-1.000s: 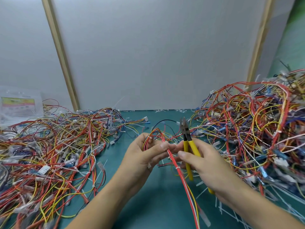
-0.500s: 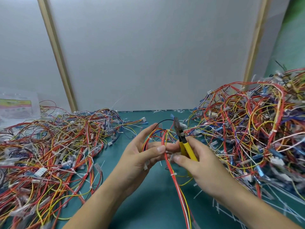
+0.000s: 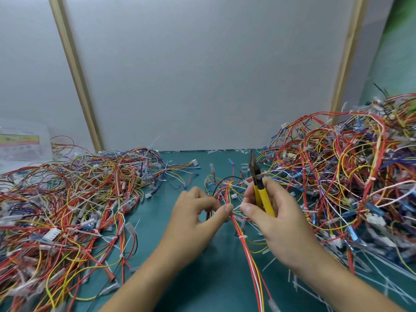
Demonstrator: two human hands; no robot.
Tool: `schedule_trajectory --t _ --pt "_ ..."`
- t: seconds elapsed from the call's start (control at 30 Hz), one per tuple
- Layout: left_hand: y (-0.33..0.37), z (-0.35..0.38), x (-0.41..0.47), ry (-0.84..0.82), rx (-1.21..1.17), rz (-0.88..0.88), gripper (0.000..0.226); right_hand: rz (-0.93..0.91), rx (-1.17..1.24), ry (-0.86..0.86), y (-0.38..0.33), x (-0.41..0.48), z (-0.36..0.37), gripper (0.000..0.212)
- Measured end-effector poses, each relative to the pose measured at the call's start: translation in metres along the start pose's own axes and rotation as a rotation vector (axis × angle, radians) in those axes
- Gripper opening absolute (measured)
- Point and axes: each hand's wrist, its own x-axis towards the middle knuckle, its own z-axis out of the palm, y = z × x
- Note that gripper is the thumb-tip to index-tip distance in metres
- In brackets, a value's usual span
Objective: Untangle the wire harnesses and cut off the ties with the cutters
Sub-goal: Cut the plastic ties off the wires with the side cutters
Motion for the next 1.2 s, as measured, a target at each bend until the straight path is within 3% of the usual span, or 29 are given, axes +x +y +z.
schedule_trajectory --t 0.2,0.47,0.63,0.8,1.0,1.2 --pt "0.004 -0.004 0.002 -0.135 -0.216 -0.13 0.012 -0.044 0.002 -0.029 -0.004 -0.002 0.002 0.017" --pt "0.008 -0.009 0.002 -0.224 -0.534 -0.281 0.016 -0.049 -0.064 -0.017 -0.002 0.0 -0.001 0.023" --pt "0.009 -0.007 0.003 -0.177 -0.551 -0.381 0.023 -0.044 -0.13 -0.052 -0.001 -0.002 0.0 0.023" --pt "0.014 -0.005 0.003 -0.158 -0.525 -0.355 0.012 -0.038 -0.166 -0.043 0.0 -0.002 0.002 0.026" --pt "0.007 -0.006 0.002 -0.208 -0.463 -0.262 0.019 -0.02 -0.162 0.004 0.002 0.001 -0.004 0.029" --pt "0.006 -0.014 0.005 -0.292 -0.591 -0.287 0.026 -0.003 -0.142 0.025 0.004 0.003 -0.006 0.028"
